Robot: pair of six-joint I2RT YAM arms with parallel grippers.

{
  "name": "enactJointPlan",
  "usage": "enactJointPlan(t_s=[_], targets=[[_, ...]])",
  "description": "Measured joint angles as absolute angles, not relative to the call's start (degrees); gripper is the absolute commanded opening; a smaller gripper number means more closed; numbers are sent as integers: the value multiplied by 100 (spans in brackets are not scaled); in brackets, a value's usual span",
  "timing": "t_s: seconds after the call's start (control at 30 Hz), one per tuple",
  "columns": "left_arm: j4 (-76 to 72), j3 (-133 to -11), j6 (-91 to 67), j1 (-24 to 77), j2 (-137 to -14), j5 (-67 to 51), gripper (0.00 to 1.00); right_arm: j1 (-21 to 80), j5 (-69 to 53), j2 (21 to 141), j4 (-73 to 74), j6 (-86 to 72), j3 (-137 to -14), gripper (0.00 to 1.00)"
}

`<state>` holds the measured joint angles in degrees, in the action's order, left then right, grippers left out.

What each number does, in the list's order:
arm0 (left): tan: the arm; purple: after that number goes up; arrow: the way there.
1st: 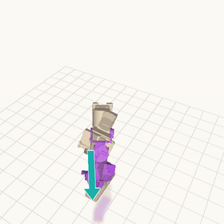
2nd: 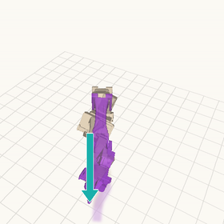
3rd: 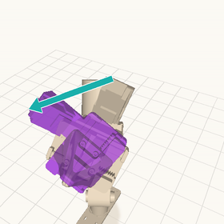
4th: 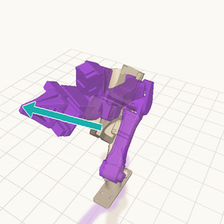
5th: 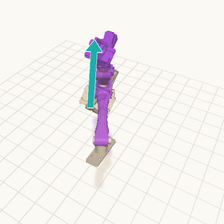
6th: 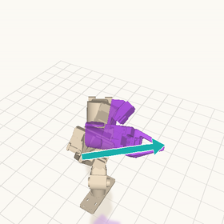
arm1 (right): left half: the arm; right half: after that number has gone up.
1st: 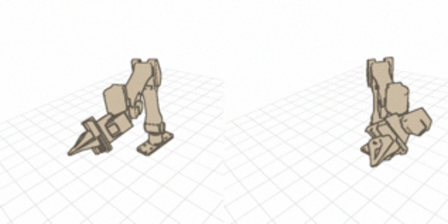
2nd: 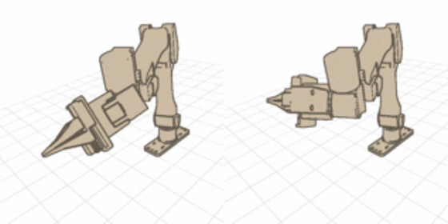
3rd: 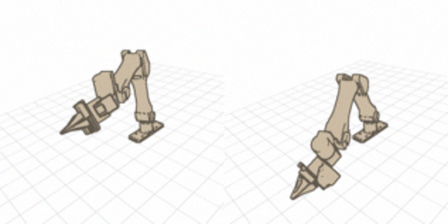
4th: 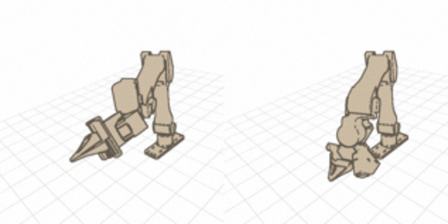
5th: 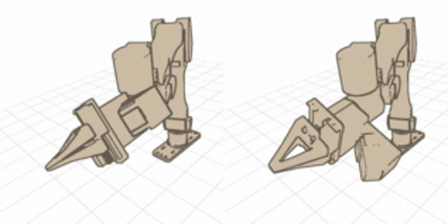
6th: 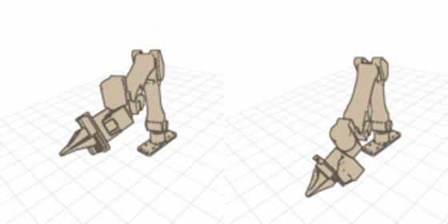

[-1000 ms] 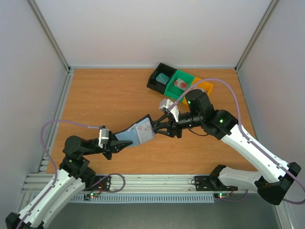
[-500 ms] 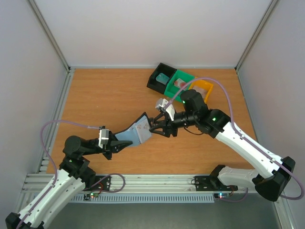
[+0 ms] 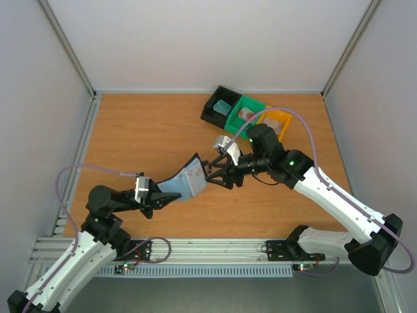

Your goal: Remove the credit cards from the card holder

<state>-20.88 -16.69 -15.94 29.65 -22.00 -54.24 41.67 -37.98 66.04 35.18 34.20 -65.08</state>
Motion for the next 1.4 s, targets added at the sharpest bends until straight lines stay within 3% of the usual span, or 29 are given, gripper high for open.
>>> enactJointPlan(t_s=[0.3,0.63,1.4], targets=[[-2086,-1669,-1594,2965,-2200,-5424,0,4165,-3002,6657,3361,3277,-6508,65],[-2086,-1669,-1594,2965,-2206,-5424,0,4215,-3699,6711,3236,3240,-6508,66],[-2086,-1669,-1527,2965,-2206,-5422,0,4619,-3903,6700,2976,3157,-6508,67]])
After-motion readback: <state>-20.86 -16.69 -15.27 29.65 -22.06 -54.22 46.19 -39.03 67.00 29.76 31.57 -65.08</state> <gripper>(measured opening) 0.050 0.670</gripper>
